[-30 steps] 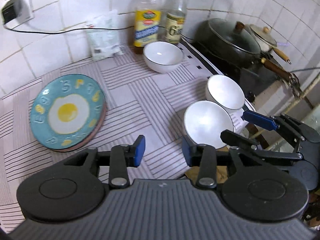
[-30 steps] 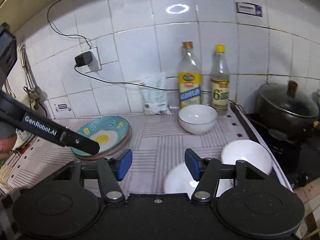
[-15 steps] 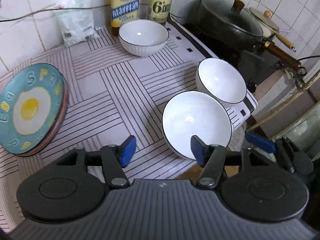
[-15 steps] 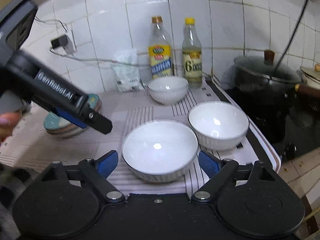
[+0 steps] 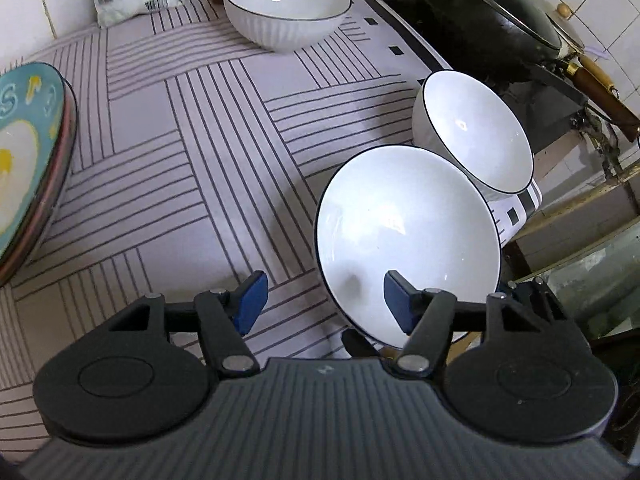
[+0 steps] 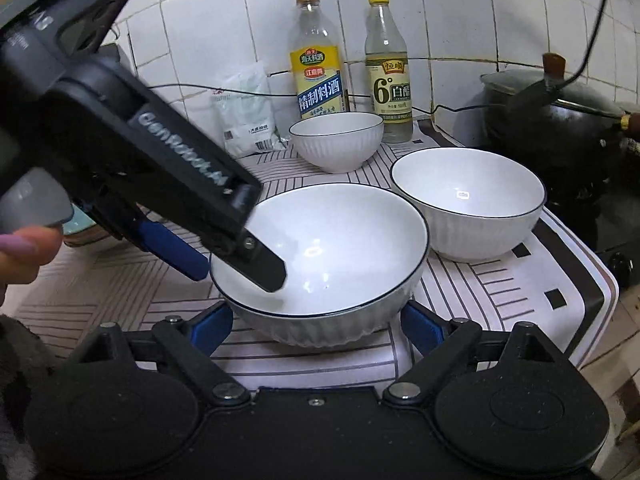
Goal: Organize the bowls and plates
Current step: 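Move the left gripper to a large white bowl rim and close, then lift the bowl with the left gripper, set it beside the plates, open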
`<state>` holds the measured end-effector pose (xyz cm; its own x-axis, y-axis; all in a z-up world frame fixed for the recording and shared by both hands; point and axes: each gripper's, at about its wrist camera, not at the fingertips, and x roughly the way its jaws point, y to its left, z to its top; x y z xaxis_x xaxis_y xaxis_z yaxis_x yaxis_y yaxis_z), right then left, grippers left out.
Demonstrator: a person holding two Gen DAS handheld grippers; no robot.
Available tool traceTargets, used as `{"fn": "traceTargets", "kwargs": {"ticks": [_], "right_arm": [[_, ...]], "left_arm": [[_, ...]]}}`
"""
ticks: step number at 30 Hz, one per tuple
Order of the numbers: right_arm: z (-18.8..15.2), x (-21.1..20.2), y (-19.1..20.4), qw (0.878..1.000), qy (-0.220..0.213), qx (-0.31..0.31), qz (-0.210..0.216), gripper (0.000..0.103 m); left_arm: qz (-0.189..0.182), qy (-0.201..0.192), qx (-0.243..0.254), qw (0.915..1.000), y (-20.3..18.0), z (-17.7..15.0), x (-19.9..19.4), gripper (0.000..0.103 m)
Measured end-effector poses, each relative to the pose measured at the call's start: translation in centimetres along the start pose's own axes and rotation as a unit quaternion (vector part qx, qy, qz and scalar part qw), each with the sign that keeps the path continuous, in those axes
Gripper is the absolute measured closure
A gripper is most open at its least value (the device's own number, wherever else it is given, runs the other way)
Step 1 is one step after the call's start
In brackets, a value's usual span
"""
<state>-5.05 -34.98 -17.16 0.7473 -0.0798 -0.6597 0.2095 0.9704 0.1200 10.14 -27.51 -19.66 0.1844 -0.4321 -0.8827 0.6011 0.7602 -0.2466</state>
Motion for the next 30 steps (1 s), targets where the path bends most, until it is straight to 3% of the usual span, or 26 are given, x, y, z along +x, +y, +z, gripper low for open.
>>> {"fn": "traceTargets", "kwargs": {"ticks": [6,12,22,30], "right_arm": [[-0.1,0.7,-0.1,1.000,-0.002,-0.013,0.000,0.009],[-0.3,1.5,-0.1,1.000,-0.007,-0.019,0.001,0.008],[0.0,1.9,1.1,1.000,-0.014,-0.025,0.007,0.008],[1.9,2.9,3.8,0.998,-0.020,-0.048,0.045,0.008]], "left_arm": [[-0.005,-0.002,0.008,1.0000,-0.6,0.0,0.6,0.061],[0.002,0.000,0.014,0.9999,-0.6,0.1,1.1,0.085],[0.022,-0.016,0.024,0.9993,0.3,-0.2,-0.4,0.086],[0.040,-0.025,-0.014,0.9988,4.0,0.0,-3.3,0.086]]}}
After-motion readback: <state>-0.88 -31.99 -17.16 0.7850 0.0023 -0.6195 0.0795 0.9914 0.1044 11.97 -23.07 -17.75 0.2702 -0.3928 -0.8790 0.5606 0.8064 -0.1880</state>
